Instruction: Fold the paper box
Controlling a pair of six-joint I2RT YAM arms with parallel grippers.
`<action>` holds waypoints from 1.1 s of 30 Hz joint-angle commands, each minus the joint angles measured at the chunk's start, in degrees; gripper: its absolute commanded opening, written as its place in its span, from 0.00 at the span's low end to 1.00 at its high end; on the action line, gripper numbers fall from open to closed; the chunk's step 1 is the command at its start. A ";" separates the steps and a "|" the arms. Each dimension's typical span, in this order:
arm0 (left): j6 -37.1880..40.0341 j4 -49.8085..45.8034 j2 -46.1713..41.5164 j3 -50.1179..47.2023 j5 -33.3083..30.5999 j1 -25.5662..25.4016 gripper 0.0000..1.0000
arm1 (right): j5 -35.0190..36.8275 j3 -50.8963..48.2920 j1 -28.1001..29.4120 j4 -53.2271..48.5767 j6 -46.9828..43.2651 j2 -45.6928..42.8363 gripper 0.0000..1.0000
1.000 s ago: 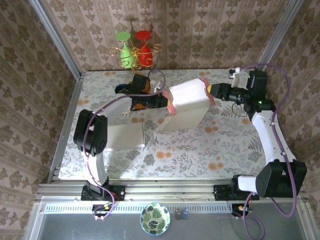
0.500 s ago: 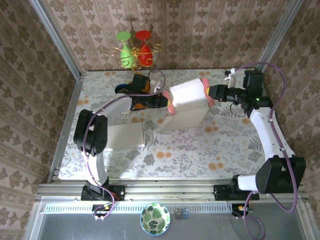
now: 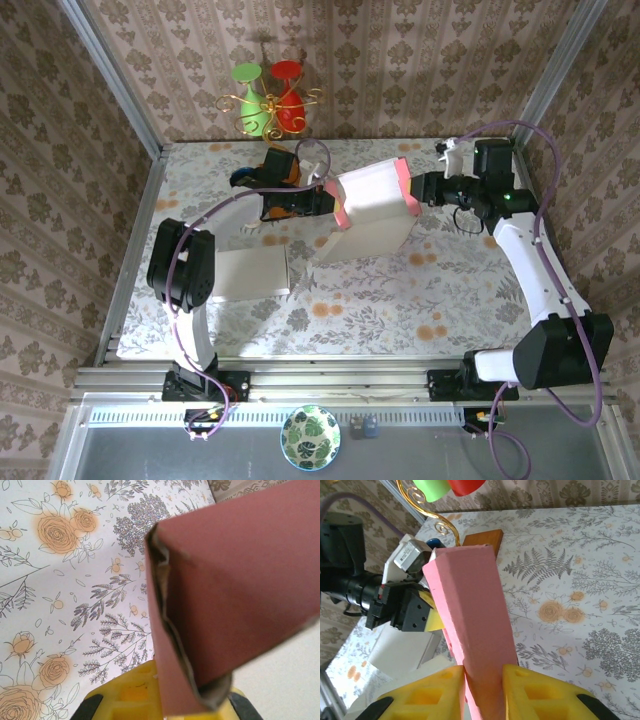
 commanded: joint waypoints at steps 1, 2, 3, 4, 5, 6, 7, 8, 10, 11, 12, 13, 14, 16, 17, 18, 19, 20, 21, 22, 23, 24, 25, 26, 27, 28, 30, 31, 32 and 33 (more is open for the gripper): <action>0.73 -0.23 -0.66 1.53 1.61 0.26 0.00 | 4.81 1.69 1.92 -3.35 -2.71 -0.14 0.27; 0.75 -0.32 -0.69 1.63 1.56 0.22 0.00 | 5.92 1.87 2.28 -3.81 -3.04 0.00 0.27; 0.85 -0.52 -0.73 1.67 1.48 0.24 0.00 | 7.76 1.96 2.58 -3.91 -3.33 0.07 0.27; 1.00 -0.57 -0.75 1.68 1.49 0.25 0.00 | 9.20 2.06 2.77 -3.88 -3.52 0.17 0.28; 0.99 -0.60 -0.88 1.64 1.42 0.19 0.00 | 10.16 2.17 2.87 -5.07 -3.71 0.29 0.29; 0.99 -0.68 -0.97 1.57 1.33 0.18 0.00 | 10.76 2.28 2.88 -5.47 -3.93 0.33 0.30; 1.03 -0.66 -1.00 1.53 1.30 0.12 0.00 | 11.40 2.40 2.97 -5.51 -3.88 0.45 0.31; 1.10 -0.61 -1.10 1.39 1.21 0.08 0.00 | 11.89 2.61 3.21 -5.58 -4.03 0.55 0.31; 1.25 -0.93 -1.19 1.43 1.14 -0.06 0.00 | 13.07 3.12 3.84 -5.87 -4.32 1.01 0.33; 1.33 -1.02 -1.21 1.40 1.14 -0.13 0.00 | 13.63 3.49 4.25 -6.29 -4.59 1.55 0.33; 1.44 -1.12 -1.26 1.41 0.96 -0.23 0.00 | 14.17 3.79 4.73 -6.60 -4.88 1.91 0.34; 1.50 -1.19 -1.34 1.45 1.00 -0.31 0.00 | 14.91 4.10 5.12 -6.78 -5.19 2.19 0.34; 1.47 -1.20 -1.36 1.46 0.95 -0.31 0.00 | 15.76 4.38 5.64 -6.94 -5.27 2.57 0.35; 1.61 -1.33 -1.45 1.46 0.78 -0.31 0.00 | 17.08 4.93 6.27 -7.34 -5.31 2.86 0.35; 1.64 -1.47 -1.54 1.40 0.61 -0.31 0.00 | 17.84 5.18 6.52 -7.47 -5.34 2.86 0.34; 1.74 -1.54 -1.59 1.46 0.59 -0.31 0.00 | 18.60 5.46 6.78 -7.73 -5.33 4.33 0.34; 1.85 -1.60 -1.66 1.45 0.51 -0.31 0.00 | 19.35 5.70 6.98 -7.97 -5.45 4.80 0.34; 2.01 -1.76 -1.71 1.45 0.44 -0.37 0.00 | 20.18 6.20 7.29 -8.40 -5.50 5.24 0.35; 2.00 -1.99 -1.80 1.41 0.41 -0.39 0.00 | 21.11 6.47 7.60 -8.73 -5.71 5.67 0.35; 2.04 -1.99 -1.80 1.41 0.28 -0.40 0.00 | 21.73 6.65 7.85 -8.91 -5.84 5.83 0.36; 2.02 -2.06 -1.80 1.36 0.29 -0.40 0.00 | 22.24 6.79 8.10 -9.01 -5.84 6.00 0.37; 1.96 -2.08 -1.80 1.30 0.17 -0.44 0.00 | 22.39 6.90 8.23 -9.10 -5.75 6.15 0.37; 1.95 -2.08 -1.80 1.37 0.14 -0.44 0.00 | 22.39 7.02 8.37 -9.12 -5.72 6.28 0.37; 1.94 -2.07 -1.88 1.36 0.07 -0.49 0.00 | 22.44 7.18 8.48 -9.22 -5.58 6.48 0.37; 1.93 -2.09 -1.89 1.35 -0.11 -0.53 0.00 | 22.71 7.42 8.64 -9.40 -5.58 6.72 0.37; 1.91 -2.07 -1.89 1.33 -0.26 -0.49 0.00 | 22.86 7.59 8.74 -9.60 -5.58 6.89 0.37; 1.89 -2.22 -1.81 1.45 -0.36 -0.49 0.00 | 23.55 8.04 9.04 -10.04 -5.58 7.46 0.38; 1.93 -2.25 -1.81 1.42 -0.35 -0.49 0.00 | 23.75 8.10 9.11 -10.28 -5.58 7.59 0.38; 1.90 -2.19 -1.80 1.46 -0.29 -0.49 0.00 | 23.80 8.15 9.12 -10.47 -5.58 7.81 0.39; 1.91 -2.20 -1.80 1.46 -0.24 -0.53 0.00 | 23.80 8.20 9.12 -10.48 -5.49 7.84 0.39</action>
